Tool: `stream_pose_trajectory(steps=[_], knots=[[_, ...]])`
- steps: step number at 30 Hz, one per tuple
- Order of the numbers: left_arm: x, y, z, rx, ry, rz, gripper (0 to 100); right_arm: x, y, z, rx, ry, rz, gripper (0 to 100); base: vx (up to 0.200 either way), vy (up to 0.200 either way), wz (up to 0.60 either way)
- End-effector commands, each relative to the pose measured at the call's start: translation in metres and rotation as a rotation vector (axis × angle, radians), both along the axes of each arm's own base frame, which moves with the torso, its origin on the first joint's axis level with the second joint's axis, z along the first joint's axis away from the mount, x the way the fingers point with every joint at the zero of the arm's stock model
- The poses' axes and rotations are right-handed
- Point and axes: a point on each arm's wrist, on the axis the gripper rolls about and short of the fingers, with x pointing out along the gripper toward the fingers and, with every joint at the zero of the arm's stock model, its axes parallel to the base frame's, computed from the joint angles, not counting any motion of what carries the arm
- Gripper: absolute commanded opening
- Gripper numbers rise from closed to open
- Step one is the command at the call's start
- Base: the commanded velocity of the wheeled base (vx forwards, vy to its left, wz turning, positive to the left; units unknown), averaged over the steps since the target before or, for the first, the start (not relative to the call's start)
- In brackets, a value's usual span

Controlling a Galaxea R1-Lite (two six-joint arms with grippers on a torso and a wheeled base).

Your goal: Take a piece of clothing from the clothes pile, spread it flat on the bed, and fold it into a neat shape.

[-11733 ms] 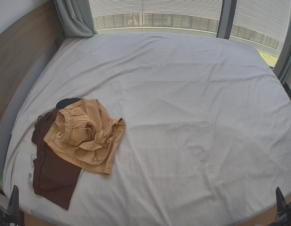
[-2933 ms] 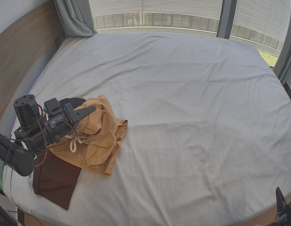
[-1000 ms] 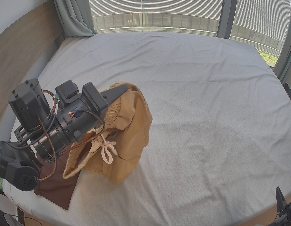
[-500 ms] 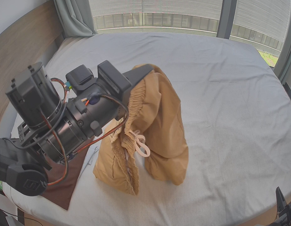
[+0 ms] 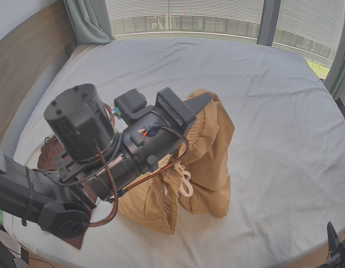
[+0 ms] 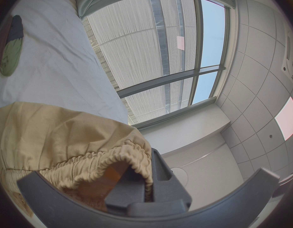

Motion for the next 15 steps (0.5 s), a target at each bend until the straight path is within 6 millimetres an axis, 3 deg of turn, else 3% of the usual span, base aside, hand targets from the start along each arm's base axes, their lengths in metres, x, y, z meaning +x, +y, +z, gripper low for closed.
stream_pose_trajectory(steps=[1,8,11,15], knots=[[0.012,-0.029,-0.026,0.027,0.035,-0.03,0,0.0,0.0,-0.005,-0.001,0.0,-0.002,100,0.0,0.0,0.0],[0.004,-0.071,-0.034,0.005,0.017,-0.129,0,0.0,0.0,-0.005,-0.001,0.0,0.0,100,0.0,0.0,0.0],[0.0,-0.084,-0.024,-0.032,-0.006,-0.18,0,0.0,0.0,-0.005,-0.002,0.002,-0.002,100,0.0,0.0,0.0],[-0.012,-0.097,0.011,-0.153,-0.045,-0.237,0,0.0,0.0,-0.005,-0.002,0.0,0.002,100,0.0,0.0,0.0]])
